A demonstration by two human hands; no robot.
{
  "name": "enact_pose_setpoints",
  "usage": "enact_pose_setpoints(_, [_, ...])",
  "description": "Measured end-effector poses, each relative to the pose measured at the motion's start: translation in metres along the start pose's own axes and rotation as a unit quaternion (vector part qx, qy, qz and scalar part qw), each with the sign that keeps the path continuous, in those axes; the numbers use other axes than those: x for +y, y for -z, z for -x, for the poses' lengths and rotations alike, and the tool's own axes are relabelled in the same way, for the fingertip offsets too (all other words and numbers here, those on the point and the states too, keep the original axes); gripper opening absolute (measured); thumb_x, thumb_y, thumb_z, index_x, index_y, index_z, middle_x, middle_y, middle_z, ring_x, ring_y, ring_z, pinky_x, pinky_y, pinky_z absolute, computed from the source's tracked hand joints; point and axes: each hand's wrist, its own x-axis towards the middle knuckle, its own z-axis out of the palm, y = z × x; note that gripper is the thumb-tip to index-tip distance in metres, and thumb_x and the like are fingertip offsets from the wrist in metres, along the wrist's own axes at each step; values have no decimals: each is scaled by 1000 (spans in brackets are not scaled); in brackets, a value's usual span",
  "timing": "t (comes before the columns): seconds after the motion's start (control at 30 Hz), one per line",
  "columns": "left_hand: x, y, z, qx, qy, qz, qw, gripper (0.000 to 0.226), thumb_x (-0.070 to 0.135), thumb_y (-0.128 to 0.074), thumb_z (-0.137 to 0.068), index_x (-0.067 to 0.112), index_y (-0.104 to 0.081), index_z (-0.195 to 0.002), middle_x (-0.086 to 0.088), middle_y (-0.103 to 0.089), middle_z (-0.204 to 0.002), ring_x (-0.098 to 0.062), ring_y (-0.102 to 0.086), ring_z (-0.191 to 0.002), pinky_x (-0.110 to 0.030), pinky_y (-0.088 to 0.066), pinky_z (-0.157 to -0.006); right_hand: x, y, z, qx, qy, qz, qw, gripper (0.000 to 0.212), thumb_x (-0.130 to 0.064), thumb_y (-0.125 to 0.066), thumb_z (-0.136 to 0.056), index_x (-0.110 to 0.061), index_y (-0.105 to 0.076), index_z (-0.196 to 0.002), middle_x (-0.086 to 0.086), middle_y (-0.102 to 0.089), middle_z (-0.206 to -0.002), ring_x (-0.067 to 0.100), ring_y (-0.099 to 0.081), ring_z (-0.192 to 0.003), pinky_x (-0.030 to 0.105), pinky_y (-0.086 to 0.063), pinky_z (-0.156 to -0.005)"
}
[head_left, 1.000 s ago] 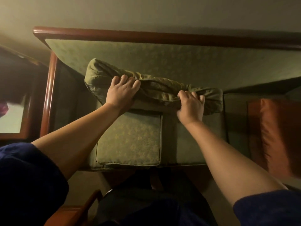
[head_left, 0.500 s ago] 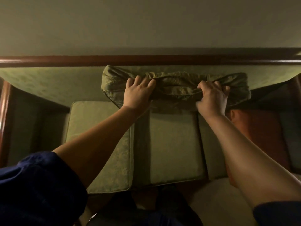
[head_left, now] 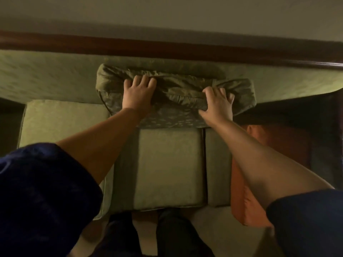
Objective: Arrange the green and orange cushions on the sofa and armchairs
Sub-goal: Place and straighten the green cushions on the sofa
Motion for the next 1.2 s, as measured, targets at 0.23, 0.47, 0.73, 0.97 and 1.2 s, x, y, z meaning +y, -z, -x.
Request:
enact_pose_setpoints(0.23, [-17,22,22,14,-18,-7,1000,92,54,-77,-76,21,-32,-150,-13,-42,-145,-38,-37,-136,-57,-25,-116,-22,28,2,9,48,-3,999,83,-41,-79,-79,-26,-35,-148,5,-40,-149,29,-36,-140,59,-18,-120])
enact_pose_setpoints(0.47, [-46,25,170,47,94,127,986,82,35,-74,-79,28,-37,-152,-10,-41,-150,-37,-30,-143,-61,-22,-117,-117,18,69,29,269,-124,955,70,-33,-71,-88,-29,-41,-152,0,-45,-152,25,-40,-143,55,-29,-117])
enact_pose_setpoints(0.73, [-92,-30,330,-87,256,178,946,47,36,-70,-88,22,-61,-131,-3,-62,-128,-27,-58,-115,-41,-53,-87,-197,-62,113,-42,366,-134,920,51,-32,-68,-88,-28,-58,-138,-5,-62,-130,22,-57,-117,43,-47,-96])
enact_pose_setpoints(0.97, [-96,-138,354,-45,365,192,910,35,41,-70,-87,20,-62,-115,0,-65,-109,-22,-63,-92,-35,-55,-66,-235,-173,102,-43,395,-39,917,38,-33,-71,-87,-33,-67,-125,-9,-67,-112,23,-58,-103,40,-47,-78])
enact_pose_setpoints(1.2, [-88,-223,320,-150,370,124,908,53,63,-60,-86,18,-55,-115,-4,-62,-113,-29,-58,-105,-38,-46,-74,-272,-279,70,-84,433,10,898,54,-15,-72,-83,-30,-64,-134,0,-62,-128,30,-58,-109,41,-51,-79])
